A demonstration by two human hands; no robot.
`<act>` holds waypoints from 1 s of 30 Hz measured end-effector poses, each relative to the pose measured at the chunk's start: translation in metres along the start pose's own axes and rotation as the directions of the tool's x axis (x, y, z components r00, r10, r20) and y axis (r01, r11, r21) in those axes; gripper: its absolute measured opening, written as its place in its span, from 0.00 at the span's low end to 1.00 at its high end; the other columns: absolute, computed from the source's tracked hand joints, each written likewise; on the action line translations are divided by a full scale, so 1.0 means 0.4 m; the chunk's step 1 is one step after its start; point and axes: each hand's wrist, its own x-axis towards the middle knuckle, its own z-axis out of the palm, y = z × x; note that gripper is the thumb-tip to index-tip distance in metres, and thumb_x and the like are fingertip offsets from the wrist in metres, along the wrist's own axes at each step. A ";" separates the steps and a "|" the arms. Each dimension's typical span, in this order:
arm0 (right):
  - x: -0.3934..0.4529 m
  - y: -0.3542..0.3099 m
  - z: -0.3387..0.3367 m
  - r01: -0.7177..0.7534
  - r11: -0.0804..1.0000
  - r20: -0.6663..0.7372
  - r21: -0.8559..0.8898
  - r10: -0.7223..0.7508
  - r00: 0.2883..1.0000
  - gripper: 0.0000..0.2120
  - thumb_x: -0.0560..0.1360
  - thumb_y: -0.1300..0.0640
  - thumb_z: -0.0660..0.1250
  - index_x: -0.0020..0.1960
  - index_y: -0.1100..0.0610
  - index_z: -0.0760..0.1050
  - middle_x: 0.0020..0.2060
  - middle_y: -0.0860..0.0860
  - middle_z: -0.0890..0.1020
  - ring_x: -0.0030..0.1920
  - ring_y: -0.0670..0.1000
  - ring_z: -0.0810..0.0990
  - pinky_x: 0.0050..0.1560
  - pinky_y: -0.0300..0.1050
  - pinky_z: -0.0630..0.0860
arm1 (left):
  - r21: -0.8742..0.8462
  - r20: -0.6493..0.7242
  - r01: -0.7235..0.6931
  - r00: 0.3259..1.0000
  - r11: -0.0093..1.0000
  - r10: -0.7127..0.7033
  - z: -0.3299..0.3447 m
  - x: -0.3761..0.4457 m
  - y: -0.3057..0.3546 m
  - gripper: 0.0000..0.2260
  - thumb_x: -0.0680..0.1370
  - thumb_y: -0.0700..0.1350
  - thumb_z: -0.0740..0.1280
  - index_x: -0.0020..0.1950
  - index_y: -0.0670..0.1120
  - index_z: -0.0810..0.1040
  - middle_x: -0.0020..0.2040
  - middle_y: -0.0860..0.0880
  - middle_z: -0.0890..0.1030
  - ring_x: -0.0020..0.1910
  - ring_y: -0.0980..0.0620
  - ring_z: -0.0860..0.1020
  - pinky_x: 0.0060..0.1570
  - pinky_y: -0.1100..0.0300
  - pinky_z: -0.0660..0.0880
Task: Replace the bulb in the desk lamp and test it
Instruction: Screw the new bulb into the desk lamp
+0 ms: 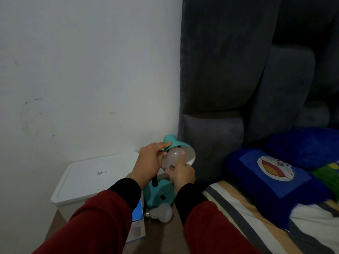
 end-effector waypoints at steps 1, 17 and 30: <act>-0.003 -0.002 0.001 -0.011 1.000 -0.003 -0.009 0.011 1.000 0.30 0.75 0.40 0.61 0.63 0.65 0.72 0.42 0.56 0.82 0.37 0.52 0.83 0.53 0.50 0.81 | -0.001 0.002 -0.001 1.000 1.000 0.001 0.000 0.000 -0.001 0.16 0.75 0.34 0.66 0.60 0.46 0.79 0.57 0.43 0.81 0.51 0.55 0.77 0.49 0.82 0.64; 0.003 -0.017 0.001 -0.042 0.978 0.066 0.205 0.029 0.997 0.26 0.75 0.46 0.65 0.62 0.67 0.72 0.40 0.57 0.81 0.35 0.51 0.82 0.47 0.47 0.81 | -0.007 -0.006 -0.006 1.000 1.000 0.005 0.003 0.003 -0.010 0.16 0.74 0.33 0.66 0.60 0.47 0.79 0.55 0.42 0.82 0.52 0.49 0.80 0.51 0.76 0.66; 0.008 -0.020 -0.004 -0.071 0.984 0.033 0.163 0.067 0.997 0.30 0.75 0.43 0.63 0.66 0.66 0.69 0.38 0.52 0.77 0.34 0.48 0.78 0.54 0.47 0.79 | 0.012 -0.007 -0.025 1.000 1.000 0.025 0.003 0.006 -0.015 0.16 0.75 0.34 0.67 0.60 0.47 0.79 0.55 0.43 0.82 0.50 0.54 0.78 0.49 0.82 0.64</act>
